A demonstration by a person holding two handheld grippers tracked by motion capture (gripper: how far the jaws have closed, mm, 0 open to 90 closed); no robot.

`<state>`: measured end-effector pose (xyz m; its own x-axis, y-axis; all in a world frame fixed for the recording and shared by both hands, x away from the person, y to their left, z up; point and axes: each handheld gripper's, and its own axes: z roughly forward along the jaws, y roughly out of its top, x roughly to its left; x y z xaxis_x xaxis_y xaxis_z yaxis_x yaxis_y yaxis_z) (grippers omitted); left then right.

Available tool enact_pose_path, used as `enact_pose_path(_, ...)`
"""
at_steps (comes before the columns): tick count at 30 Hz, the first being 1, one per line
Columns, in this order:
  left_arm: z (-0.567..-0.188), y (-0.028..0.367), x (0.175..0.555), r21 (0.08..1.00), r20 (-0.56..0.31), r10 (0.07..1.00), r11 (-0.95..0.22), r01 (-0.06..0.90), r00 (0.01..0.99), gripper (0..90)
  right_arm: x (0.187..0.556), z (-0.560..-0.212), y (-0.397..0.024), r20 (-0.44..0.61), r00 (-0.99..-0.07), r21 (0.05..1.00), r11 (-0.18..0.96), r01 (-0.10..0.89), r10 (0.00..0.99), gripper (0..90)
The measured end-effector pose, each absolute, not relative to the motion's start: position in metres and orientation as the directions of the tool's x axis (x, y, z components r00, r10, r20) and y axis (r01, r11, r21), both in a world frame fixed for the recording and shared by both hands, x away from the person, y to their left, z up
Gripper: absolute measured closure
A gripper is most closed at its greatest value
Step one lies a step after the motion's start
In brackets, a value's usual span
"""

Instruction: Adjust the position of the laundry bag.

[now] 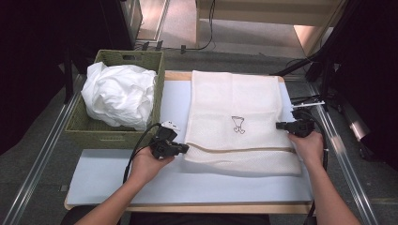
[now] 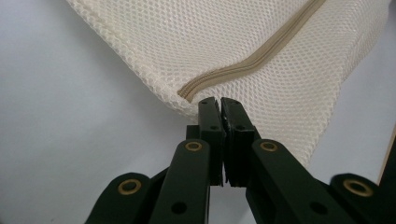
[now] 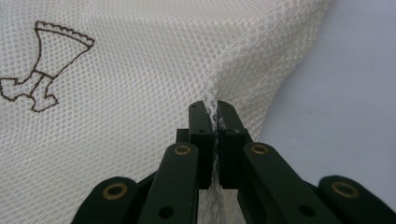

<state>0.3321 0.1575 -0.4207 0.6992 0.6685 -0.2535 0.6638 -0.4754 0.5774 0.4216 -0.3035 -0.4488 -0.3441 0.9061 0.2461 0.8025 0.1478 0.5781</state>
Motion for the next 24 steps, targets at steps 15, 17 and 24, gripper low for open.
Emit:
enact_pose_path(15, -0.426, 0.176, 0.316, 0.556, -0.234, 0.687, -0.487, 0.674, 0.688, 88.8, 0.413, -0.451, -0.284, 0.252, -0.383, 0.572, 0.182, 0.8, 0.889, 88.7)
enact_pose_path(17, -0.427, 0.179, 0.314, 0.553, -0.234, 0.693, -0.482, 0.679, 0.682, 88.8, 0.412, -0.452, -0.28, 0.255, -0.397, 0.573, 0.193, 0.797, 0.882, 88.7)
enact_pose_path(24, -0.426, 0.193, 0.305, 0.548, -0.225, 0.711, -0.474, 0.689, 0.667, 88.5, 0.414, -0.452, -0.264, 0.25, -0.422, 0.57, 0.22, 0.792, 0.871, 88.6)
